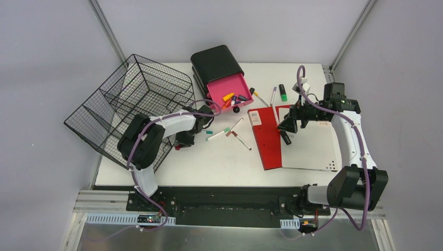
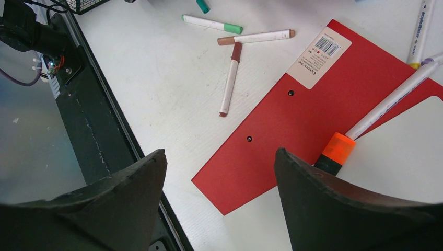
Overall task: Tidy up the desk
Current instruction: Pick up the stationery from the center of the board.
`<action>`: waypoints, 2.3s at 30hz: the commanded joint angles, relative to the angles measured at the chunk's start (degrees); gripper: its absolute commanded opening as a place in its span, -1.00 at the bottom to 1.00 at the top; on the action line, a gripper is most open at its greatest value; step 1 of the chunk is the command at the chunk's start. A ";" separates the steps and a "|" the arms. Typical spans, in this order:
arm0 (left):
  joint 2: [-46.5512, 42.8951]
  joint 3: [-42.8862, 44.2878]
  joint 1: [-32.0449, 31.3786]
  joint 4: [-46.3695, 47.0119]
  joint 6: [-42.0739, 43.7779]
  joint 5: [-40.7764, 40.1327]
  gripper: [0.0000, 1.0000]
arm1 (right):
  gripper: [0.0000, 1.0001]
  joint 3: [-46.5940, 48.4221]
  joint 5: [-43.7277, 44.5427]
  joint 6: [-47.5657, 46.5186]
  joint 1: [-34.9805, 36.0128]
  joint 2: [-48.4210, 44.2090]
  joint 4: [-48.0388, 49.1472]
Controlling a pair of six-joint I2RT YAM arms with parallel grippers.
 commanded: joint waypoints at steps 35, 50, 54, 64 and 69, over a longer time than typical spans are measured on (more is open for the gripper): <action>0.97 -3.11 -7.31 13.57 4.15 26.28 -0.61 | 0.57 1.85 -1.61 -1.51 0.51 -0.59 0.05; -9.29 -6.04 -7.47 17.67 9.10 30.60 -1.00 | 0.57 1.87 -1.65 -1.51 0.59 -0.40 -0.06; -13.33 -7.46 -7.42 20.91 11.49 34.87 -1.00 | 0.56 1.84 -1.63 -1.59 0.60 -0.46 -0.06; -19.91 -7.83 -7.42 26.59 16.77 41.42 -1.00 | 0.56 1.91 -1.61 -1.62 0.60 -0.66 -0.05; -21.72 -8.21 -7.41 32.63 18.87 49.00 -1.00 | 0.57 1.94 -1.62 -1.65 0.60 -0.67 -0.01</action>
